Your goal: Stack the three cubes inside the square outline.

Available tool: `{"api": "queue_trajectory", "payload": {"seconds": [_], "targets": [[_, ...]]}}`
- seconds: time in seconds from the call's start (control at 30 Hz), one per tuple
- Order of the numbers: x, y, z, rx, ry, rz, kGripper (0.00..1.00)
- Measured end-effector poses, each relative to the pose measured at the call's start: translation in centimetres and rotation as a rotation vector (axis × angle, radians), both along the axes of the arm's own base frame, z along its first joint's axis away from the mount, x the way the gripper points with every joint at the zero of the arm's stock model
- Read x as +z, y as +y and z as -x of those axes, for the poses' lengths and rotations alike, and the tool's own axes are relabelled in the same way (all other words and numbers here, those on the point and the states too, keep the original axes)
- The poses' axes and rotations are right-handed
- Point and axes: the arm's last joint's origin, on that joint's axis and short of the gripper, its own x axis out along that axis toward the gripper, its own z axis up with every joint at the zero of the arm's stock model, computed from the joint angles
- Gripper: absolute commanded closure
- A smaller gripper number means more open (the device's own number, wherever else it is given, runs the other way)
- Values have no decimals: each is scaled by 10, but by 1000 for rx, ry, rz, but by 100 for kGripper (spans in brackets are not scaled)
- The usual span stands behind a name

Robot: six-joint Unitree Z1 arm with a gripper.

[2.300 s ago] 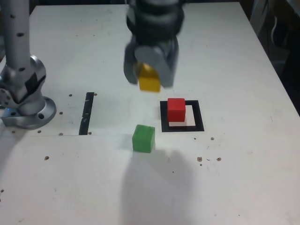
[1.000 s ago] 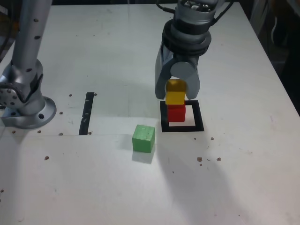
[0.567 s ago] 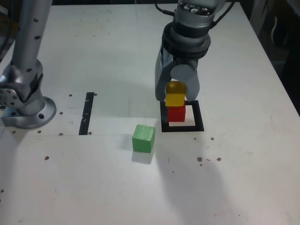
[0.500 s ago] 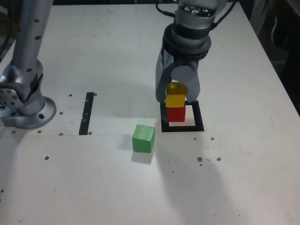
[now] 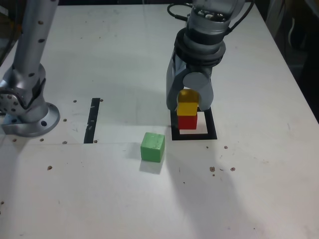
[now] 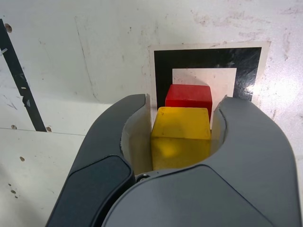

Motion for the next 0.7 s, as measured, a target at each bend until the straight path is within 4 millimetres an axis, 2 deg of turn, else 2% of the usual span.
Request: {"api": "queue_trajectory", "payload": {"seconds": [0.1, 0.33, 0.57, 0.7], "targets": [[0, 1, 0, 0, 0, -2, 46], [-2, 4, 0, 6, 2, -2, 37], [-6, 6, 0, 9, 3, -1, 9], [-6, 8, 0, 14, 4, 0, 1]]}}
